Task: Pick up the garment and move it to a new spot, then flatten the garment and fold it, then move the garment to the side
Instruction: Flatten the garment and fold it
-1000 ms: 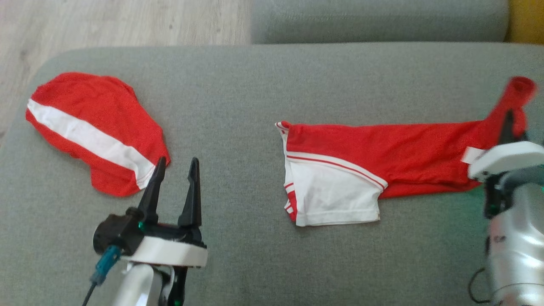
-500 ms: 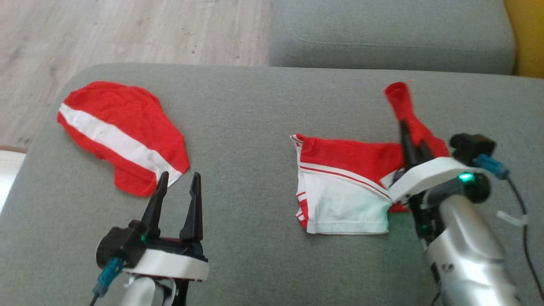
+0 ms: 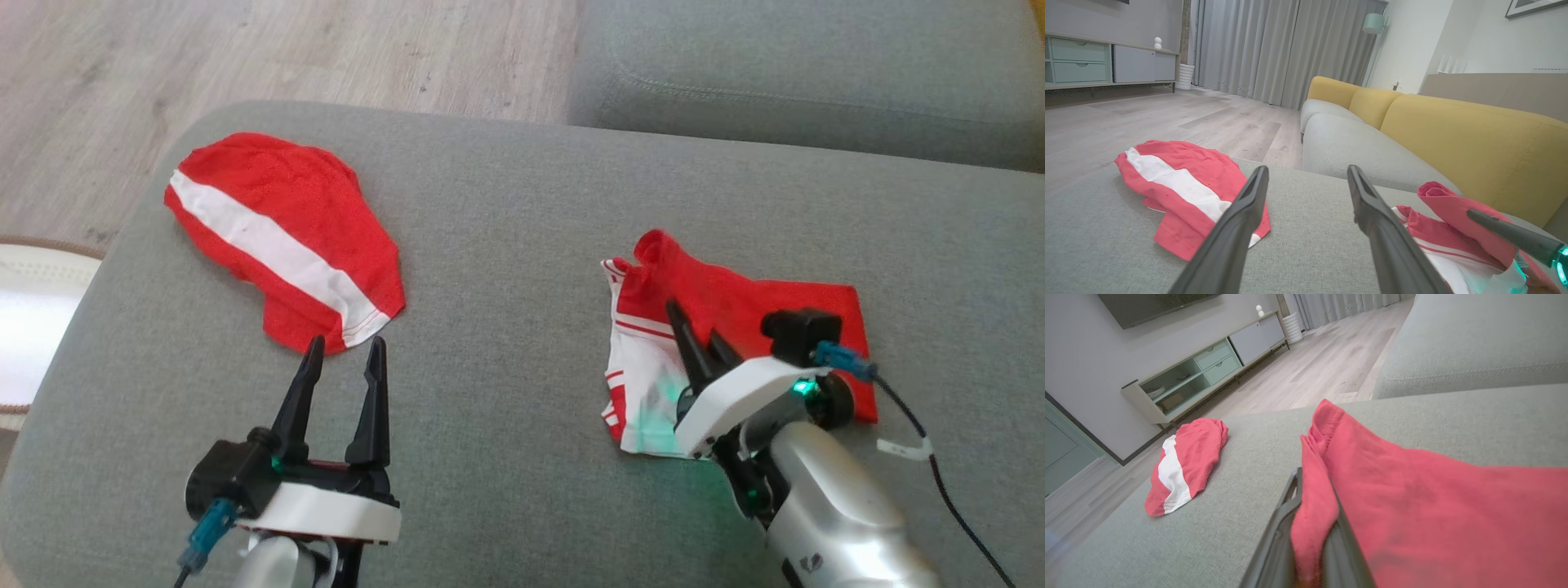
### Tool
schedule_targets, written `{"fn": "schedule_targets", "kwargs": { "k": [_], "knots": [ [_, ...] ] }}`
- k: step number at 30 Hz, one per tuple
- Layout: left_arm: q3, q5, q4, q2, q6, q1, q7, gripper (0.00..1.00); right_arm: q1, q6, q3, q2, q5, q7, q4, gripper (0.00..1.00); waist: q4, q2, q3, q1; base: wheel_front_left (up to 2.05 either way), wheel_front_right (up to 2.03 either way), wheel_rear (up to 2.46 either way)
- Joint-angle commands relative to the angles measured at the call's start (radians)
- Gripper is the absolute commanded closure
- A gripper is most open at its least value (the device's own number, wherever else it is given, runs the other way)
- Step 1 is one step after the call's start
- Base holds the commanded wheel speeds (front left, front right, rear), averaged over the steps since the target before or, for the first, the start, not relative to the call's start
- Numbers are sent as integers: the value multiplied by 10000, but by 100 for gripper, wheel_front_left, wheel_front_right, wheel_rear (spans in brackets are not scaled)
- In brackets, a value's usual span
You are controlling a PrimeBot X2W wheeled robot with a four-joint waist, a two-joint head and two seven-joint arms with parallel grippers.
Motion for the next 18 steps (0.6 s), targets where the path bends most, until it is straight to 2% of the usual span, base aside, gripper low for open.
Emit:
{"fn": "schedule_targets", "kwargs": {
  "k": [1,4,5,6,7,12,15,18],
  "knots": [
    [342,3,-330,80,15,-281,-51,0,-198,-9,218,96,64,-150,-239,100,35,0,43,0,0,0,0],
    [339,-2,-331,68,15,-271,-51,0,-228,-9,506,96,165,-235,73,100,63,0,111,0,0,0,0],
    [343,-2,-328,66,15,-268,-51,0,-240,-9,652,96,196,-250,133,64,63,0,130,0,0,0,0],
    [350,-3,-321,63,15,-268,-51,0,-233,-9,819,96,316,-263,122,6,61,0,147,0,0,0,0],
    [356,-2,-309,61,15,-269,-51,0,-205,-9,1060,96,508,-226,47,0,56,0,156,0,0,0,0],
    [375,-16,-242,46,15,-263,-51,0,-223,-9,2583,96,1119,-31,-676,0,-134,0,136,0,0,0,0],
    [409,-1,-248,40,15,-232,-51,0,-410,-9,2677,96,1048,-294,-621,0,-345,0,65,0,0,0,0],
    [473,4,-300,36,15,-235,-51,0,-653,-9,2239,96,883,-583,-354,0,-620,0,7,0,0,0,0]
  ]
}}
